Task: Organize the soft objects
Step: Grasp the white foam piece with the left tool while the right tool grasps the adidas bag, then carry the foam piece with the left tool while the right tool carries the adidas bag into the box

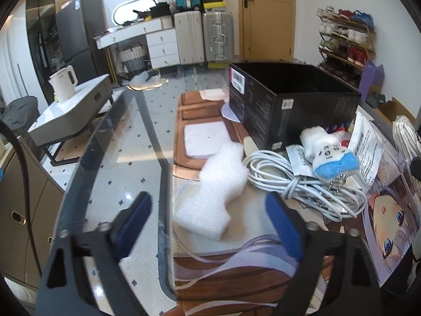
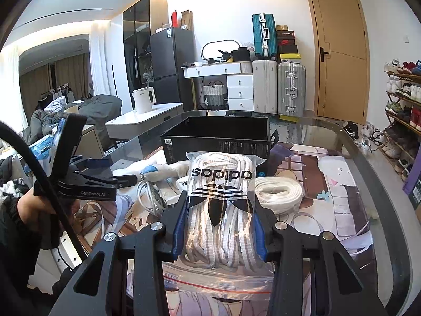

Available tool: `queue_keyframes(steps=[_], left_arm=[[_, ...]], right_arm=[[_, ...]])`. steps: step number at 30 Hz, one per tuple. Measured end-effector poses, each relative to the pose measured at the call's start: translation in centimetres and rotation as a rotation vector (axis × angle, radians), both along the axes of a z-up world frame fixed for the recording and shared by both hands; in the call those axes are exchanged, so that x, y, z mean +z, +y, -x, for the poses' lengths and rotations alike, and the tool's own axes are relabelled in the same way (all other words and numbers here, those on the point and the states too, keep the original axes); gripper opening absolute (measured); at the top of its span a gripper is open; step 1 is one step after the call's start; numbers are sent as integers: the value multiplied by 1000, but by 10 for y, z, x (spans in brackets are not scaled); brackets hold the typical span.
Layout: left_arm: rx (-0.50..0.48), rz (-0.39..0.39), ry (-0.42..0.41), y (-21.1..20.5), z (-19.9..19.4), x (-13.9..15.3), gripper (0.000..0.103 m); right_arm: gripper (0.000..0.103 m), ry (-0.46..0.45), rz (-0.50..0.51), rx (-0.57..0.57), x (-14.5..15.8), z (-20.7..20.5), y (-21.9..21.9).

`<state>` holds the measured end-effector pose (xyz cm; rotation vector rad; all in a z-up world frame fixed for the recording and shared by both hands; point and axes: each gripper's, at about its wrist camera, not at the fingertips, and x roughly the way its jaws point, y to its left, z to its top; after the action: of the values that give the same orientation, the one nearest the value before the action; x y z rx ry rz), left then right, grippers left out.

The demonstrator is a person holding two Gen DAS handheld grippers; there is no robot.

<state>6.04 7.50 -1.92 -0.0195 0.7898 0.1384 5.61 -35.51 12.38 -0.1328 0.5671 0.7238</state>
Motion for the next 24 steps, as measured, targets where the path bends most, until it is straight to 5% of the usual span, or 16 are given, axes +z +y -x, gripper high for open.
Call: queue_keyframes(steps=[2,7,24], left_arm=[[-14,12,16,0,-4,-3,60],[-22,40,23,1,-4,-5,34],[-64,101,-126,-9,31,34,34]], right_arm=[[42,3,4,0,0,-2,1],[42,-2,15,-4,2,-2,1],[42,-4,38,-18,14,-2,2]])
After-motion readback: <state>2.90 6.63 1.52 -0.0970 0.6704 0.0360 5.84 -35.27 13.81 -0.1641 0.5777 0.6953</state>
